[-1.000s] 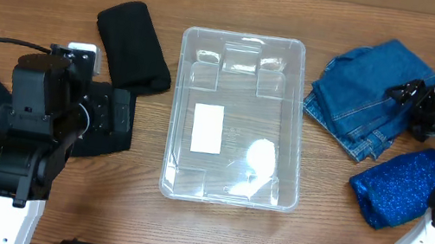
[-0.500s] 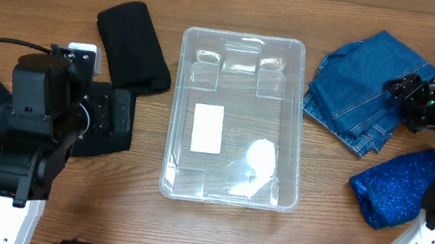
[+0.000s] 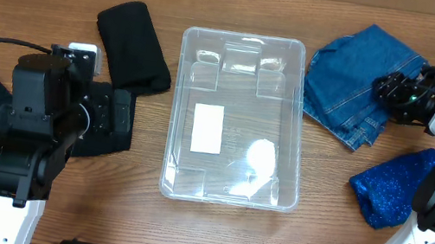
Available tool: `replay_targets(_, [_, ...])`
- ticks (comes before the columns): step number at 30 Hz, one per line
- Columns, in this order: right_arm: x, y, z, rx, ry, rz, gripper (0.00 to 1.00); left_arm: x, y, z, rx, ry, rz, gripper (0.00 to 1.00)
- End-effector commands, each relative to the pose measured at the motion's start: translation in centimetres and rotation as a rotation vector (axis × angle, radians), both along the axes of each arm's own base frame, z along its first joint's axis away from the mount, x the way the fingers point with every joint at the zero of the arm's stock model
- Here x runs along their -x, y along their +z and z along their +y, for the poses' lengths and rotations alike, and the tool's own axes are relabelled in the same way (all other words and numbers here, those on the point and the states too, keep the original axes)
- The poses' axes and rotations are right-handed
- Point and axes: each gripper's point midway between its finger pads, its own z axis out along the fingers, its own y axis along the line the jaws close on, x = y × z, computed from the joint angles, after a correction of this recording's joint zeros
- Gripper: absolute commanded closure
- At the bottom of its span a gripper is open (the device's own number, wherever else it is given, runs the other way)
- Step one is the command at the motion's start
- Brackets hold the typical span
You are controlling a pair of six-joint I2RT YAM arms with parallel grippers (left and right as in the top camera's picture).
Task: Pack container
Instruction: 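Grasp the folded blue jeans with the right gripper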
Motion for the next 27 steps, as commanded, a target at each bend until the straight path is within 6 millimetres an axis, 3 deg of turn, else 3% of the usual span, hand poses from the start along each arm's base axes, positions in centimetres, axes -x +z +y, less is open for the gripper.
replay_targets(1, [6.6, -10.1, 4.4, -0.109, -0.016, 0.323, 0.36, -0.1, 0.7, -0.5, -0.007, -0.036, -0.013, 0.0])
replay_targets(3, [6.6, -10.1, 4.4, -0.109, -0.016, 0.323, 0.36, 0.0, 0.7, -0.5, -0.007, -0.036, -0.011, 0.0])
replay_targets(5, [6.5, -10.1, 4.4, -0.108, -0.016, 0.32, 0.43, 0.0, 0.7, -0.5, -0.007, -0.036, -0.01, 0.0])
replay_targets(8, [6.3, -10.0, 4.4, -0.106, -0.015, 0.312, 0.64, 0.0, 0.7, -0.5, -0.007, -0.036, -0.01, 0.0])
replay_targets(10, [6.2, -9.9, 4.3, -0.105, -0.015, 0.309, 0.71, 0.0, 0.7, -0.5, -0.007, -0.037, -0.01, 0.0])
replay_targets(16, [5.3, -9.2, 4.1, -0.099, -0.014, 0.286, 0.8, 0.0, 0.7, -0.5, -0.008, -0.036, -0.01, 0.0])
replay_targets(22, [2.1, -5.0, 3.1, -0.062, -0.006, 0.169, 0.89, 0.0, 0.7, -0.4, -0.008, -0.036, -0.01, 0.0])
replay_targets(25, [-0.2, -0.5, 2.4, -0.032, -0.003, 0.062, 0.96, 0.0, 0.7, -0.4, -0.008, -0.036, -0.01, 0.0])
replay_targets(27, [-1.6, 3.3, 2.3, -0.015, 0.015, -0.025, 0.96, 0.0, 0.7, -0.4, -0.008, -0.036, -0.01, 0.0])
